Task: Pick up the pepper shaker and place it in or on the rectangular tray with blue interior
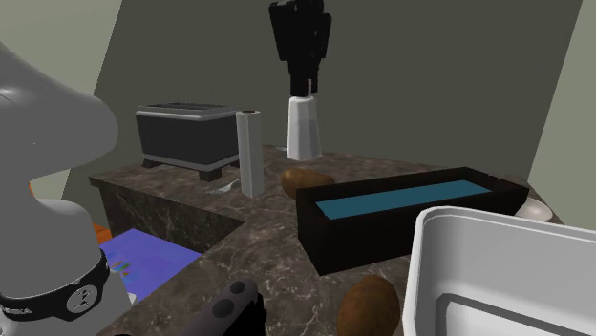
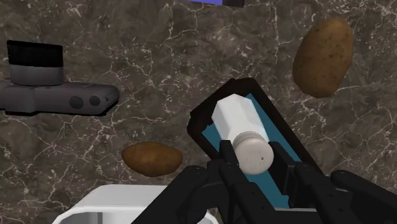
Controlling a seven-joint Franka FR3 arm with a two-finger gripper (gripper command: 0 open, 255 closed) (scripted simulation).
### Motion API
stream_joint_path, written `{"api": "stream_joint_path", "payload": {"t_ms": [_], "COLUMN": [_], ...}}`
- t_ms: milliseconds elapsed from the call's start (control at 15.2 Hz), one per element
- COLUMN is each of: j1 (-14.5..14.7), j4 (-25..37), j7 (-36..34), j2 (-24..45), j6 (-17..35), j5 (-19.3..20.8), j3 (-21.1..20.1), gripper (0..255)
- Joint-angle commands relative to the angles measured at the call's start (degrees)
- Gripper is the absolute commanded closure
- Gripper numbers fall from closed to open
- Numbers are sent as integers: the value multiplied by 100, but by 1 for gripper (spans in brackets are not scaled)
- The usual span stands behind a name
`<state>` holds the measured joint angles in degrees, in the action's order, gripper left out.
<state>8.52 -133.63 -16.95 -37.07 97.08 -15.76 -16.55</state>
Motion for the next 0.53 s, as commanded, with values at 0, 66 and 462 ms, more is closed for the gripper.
{"api": "stream_joint_path", "payload": {"t_ms": [0, 66, 462], "j1": [-36, -56, -162], "j4": [370, 570, 1901], "j7": [-155, -238, -813], "j2": [448, 674, 2066], "j6": [111, 153, 275], "j5": [7, 26, 316], "j3": [-166, -250, -744], "gripper": [255, 255, 255]}}
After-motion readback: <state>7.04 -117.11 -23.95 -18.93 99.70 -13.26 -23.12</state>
